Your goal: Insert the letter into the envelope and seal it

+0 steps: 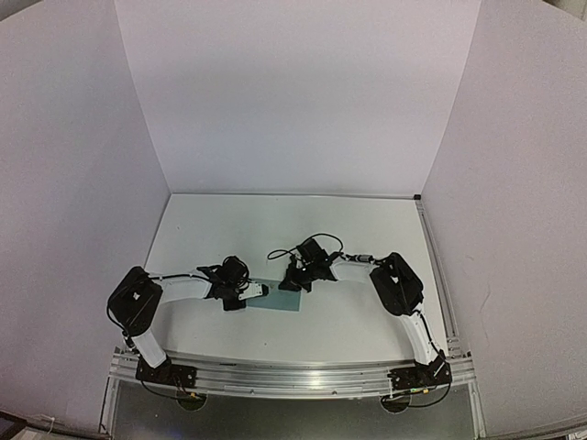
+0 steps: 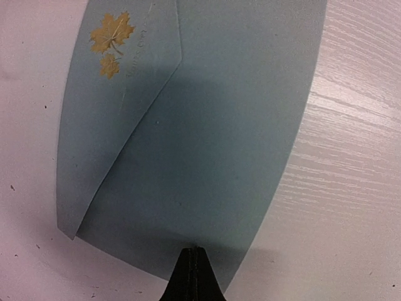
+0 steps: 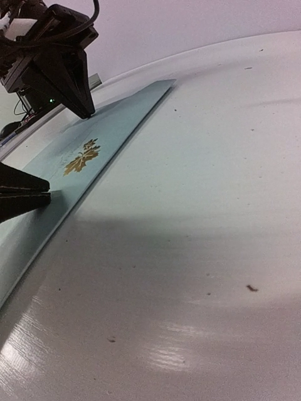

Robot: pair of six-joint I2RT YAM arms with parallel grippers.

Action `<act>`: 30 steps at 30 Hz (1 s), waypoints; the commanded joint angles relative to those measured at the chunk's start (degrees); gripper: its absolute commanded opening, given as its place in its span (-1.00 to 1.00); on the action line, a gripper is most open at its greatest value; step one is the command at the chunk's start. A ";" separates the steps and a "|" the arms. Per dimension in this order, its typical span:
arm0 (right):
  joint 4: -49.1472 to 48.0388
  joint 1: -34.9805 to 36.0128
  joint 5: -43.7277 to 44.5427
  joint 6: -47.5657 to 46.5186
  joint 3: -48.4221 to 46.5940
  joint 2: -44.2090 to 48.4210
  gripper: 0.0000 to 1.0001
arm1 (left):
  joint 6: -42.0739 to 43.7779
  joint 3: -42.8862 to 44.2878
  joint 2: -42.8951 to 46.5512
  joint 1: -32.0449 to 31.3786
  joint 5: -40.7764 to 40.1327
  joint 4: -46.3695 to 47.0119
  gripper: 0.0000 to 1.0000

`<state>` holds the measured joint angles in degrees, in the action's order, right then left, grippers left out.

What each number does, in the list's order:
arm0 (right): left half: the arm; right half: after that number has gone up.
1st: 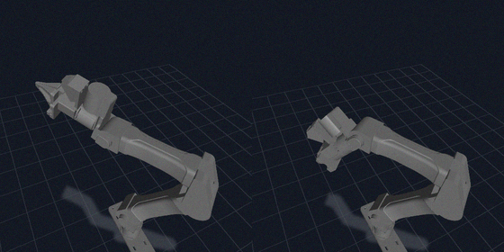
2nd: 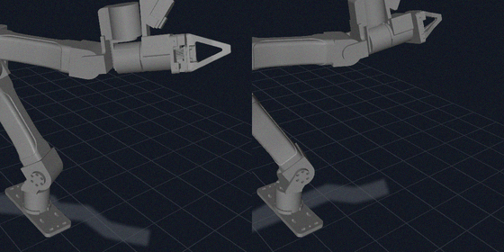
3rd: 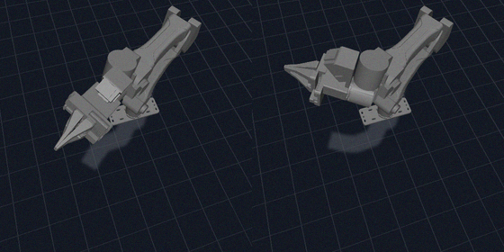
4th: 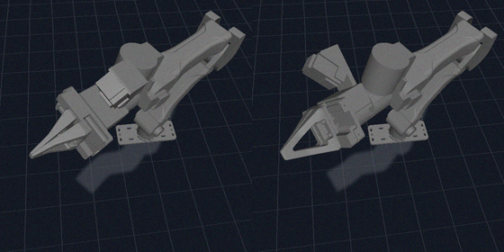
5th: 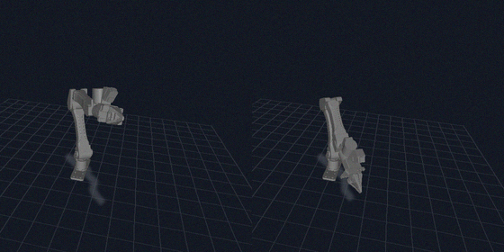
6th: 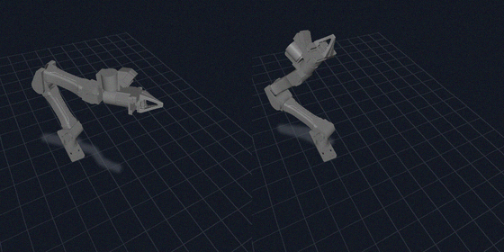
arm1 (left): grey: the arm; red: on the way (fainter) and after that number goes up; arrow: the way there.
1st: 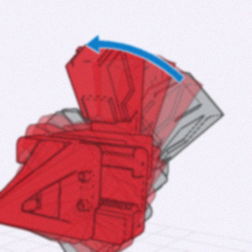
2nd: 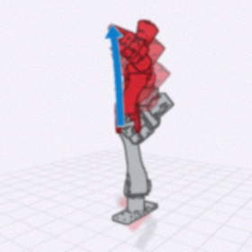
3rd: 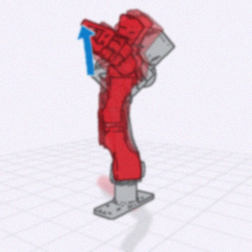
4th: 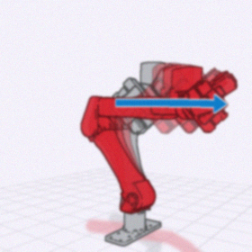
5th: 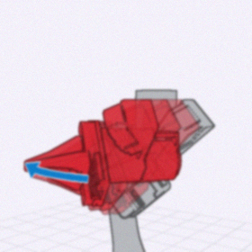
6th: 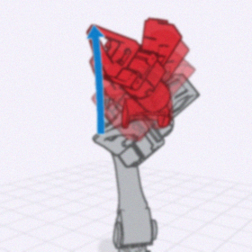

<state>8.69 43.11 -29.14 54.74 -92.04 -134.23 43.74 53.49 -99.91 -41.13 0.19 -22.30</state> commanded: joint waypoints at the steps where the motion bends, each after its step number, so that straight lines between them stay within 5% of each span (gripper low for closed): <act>1: 8.90 1.18 4.23 0.14 0.91 -2.77 -1.00 | 0.61 -0.58 -0.46 0.62 -0.57 0.14 -1.00; 30: 11.35 -0.73 5.37 -2.20 -3.28 -4.84 -1.00 | -3.42 0.31 1.35 -0.28 5.53 -3.30 -1.00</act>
<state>13.76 42.96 -28.59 53.55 -95.86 -135.36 41.56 53.51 -99.79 -40.81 2.43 -22.98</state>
